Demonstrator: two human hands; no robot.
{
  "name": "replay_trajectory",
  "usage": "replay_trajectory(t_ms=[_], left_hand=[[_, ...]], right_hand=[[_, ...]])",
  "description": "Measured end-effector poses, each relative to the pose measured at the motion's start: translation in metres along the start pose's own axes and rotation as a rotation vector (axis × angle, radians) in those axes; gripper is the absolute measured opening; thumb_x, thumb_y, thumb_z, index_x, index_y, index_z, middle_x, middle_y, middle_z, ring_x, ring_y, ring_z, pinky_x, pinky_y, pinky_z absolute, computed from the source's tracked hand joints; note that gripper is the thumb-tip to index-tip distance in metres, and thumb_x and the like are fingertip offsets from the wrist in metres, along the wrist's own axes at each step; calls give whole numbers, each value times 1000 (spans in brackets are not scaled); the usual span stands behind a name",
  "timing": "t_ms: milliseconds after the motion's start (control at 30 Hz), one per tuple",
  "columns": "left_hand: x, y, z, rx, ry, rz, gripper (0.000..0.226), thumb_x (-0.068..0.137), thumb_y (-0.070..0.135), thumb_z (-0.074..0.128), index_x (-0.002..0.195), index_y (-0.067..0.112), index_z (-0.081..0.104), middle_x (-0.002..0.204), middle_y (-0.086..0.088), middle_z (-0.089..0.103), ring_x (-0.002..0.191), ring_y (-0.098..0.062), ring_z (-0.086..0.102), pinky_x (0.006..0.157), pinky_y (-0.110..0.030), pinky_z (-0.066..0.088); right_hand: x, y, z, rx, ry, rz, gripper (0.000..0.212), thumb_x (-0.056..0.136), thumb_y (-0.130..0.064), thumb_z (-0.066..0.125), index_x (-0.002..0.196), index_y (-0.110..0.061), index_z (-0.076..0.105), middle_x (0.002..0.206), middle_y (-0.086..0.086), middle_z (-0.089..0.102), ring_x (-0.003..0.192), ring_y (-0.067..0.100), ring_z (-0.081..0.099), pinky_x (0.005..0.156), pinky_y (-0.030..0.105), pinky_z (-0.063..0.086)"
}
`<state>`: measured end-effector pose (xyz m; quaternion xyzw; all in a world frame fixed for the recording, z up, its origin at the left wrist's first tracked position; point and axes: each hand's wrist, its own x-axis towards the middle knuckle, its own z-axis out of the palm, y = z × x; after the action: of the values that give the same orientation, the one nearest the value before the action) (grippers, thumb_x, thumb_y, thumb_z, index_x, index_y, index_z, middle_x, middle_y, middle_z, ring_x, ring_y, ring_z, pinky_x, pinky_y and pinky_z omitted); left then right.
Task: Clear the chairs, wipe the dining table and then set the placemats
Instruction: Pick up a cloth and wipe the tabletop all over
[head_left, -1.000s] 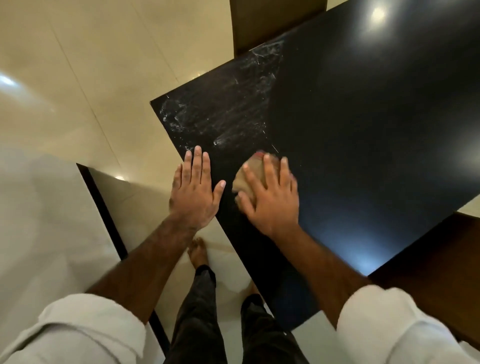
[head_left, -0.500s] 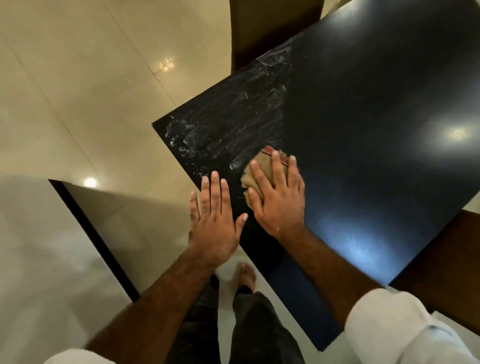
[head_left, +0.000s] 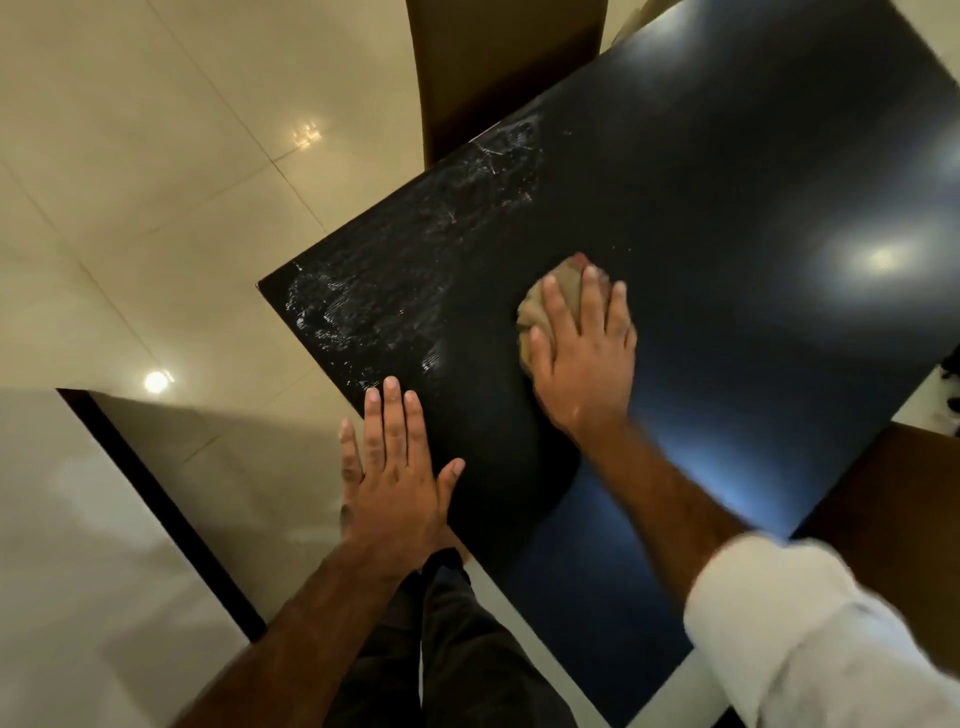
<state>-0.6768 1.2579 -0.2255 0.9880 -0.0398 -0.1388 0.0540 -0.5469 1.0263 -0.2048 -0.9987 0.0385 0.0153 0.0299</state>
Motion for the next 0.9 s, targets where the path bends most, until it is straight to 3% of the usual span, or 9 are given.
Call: replay_trajectory(t_ms=[133,300,467,567,667,767,900], left_hand=[[2,-2,3,-15,19,8,92,110,65,23,174,1,11,184,-20,-7,171,-39,-4,135,-68,10],[3,-3,7,47,20,-7,91,111,67,16,175,3,7,184,-18,-8,171,-37,-4,134,-68,10],[-1,-3,5,53,6,0,90,112,68,11,175,4,5,184,-17,-11,171,-36,-7,135,-68,6],[-2,-3,3,51,-12,1,91,111,69,14,175,5,7,184,-17,-10,171,-37,-6,135,-67,2],[-2,-4,-7,-34,-31,-4,87,111,66,15,175,9,6,185,-12,-9,172,-31,-9,136,-61,-6],[4,-10,-27,-228,-47,-61,80,110,57,13,177,14,4,186,-1,-9,170,-16,-15,136,-50,-14],[15,-22,-47,-358,-1,-115,78,108,44,24,177,17,1,186,4,-12,169,-11,-18,138,-45,-10]], right_hand=[[-52,-31,3,27,-138,-160,69,110,-65,33,174,-43,20,185,8,5,168,45,3,127,65,26],[22,-48,7,56,-76,-371,65,110,-62,35,172,-40,30,183,9,17,167,45,13,127,64,29],[91,-4,8,37,-12,-140,65,111,-63,31,172,-40,27,181,11,22,165,48,19,124,65,34],[62,10,8,21,54,-13,63,113,-60,32,171,-38,31,181,11,24,164,46,21,125,63,34],[10,-6,8,32,16,81,64,113,-59,31,173,-36,27,182,11,17,166,46,15,127,63,30],[-41,-38,7,92,-56,66,67,113,-59,33,175,-36,21,184,11,8,168,46,7,129,64,25],[-74,-83,6,156,-167,-70,71,112,-65,29,175,-40,12,185,8,-3,169,44,-3,130,64,20]])
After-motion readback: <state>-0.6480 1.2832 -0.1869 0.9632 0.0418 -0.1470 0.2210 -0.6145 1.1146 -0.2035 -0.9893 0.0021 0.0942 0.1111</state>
